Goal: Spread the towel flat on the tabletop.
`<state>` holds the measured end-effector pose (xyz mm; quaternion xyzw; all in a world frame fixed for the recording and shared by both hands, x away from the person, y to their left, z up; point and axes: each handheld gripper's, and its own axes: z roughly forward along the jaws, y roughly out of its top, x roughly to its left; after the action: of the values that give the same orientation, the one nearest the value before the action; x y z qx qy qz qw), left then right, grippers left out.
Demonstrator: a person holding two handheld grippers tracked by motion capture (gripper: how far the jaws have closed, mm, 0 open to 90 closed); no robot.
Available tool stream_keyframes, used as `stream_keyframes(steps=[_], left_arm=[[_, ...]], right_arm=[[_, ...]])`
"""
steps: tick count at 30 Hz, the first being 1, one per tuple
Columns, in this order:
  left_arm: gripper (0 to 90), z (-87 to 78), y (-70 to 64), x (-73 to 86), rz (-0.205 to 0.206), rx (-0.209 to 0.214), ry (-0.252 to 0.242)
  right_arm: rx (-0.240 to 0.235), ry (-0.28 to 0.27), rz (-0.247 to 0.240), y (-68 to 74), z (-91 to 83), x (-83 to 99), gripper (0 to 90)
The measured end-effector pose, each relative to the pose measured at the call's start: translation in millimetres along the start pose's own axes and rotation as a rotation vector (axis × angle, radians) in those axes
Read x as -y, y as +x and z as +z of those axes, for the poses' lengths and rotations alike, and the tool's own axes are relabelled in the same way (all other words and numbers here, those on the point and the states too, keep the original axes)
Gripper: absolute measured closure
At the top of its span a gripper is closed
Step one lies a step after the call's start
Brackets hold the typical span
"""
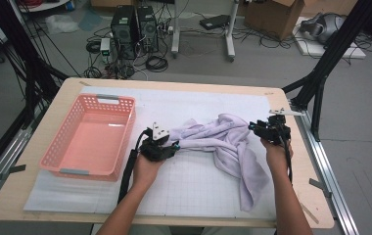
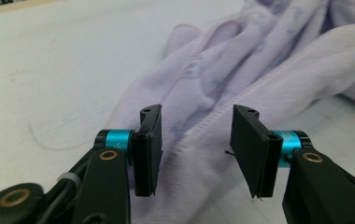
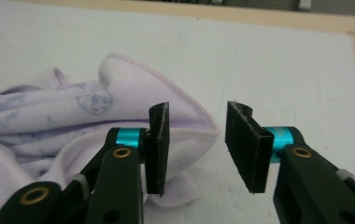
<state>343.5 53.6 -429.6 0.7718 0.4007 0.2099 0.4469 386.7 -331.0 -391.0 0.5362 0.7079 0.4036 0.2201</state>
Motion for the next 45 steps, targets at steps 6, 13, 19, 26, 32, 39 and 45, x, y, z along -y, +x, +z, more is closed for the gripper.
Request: stream_keyframes(steps=[6, 13, 19, 26, 32, 39, 45], left_arm=[[48.1, 3.4, -17.8, -4.1, 0.018, 0.086, -0.079], [42.8, 24.4, -30.6, -7.6, 0.039, 0.101, -0.065], [42.9, 45.3, -47.3, -12.6, 0.075, 0.121, -0.005], [51.6, 62.1, -73.1, -10.3, 0.196, 0.093, 0.073], [79.0, 48.2, -61.5, -12.9, 0.183, 0.103, 0.092], [79.1, 21.5, -50.3, 0.0, 0.134, 0.121, 0.041], [78.9, 8.7, -47.5, 11.4, 0.133, 0.123, 0.026]], right_arm=[[-0.038, -0.033, -0.099, 17.9, -29.6, 4.9, 56.1], [-0.103, -0.034, -0.124, 24.5, -48.6, 29.7, 50.5], [-0.117, -0.037, -0.103, 16.7, -60.6, 55.2, 49.4], [-0.131, -0.023, -0.082, 10.4, -62.9, 64.4, 48.8], [-0.131, -0.007, -0.099, 13.5, -60.1, 67.7, 48.8], [-0.14, 0.007, -0.11, 17.3, -59.8, 70.9, 48.6], [-0.209, 0.013, -0.169, 42.1, -56.0, 64.9, 47.4]])
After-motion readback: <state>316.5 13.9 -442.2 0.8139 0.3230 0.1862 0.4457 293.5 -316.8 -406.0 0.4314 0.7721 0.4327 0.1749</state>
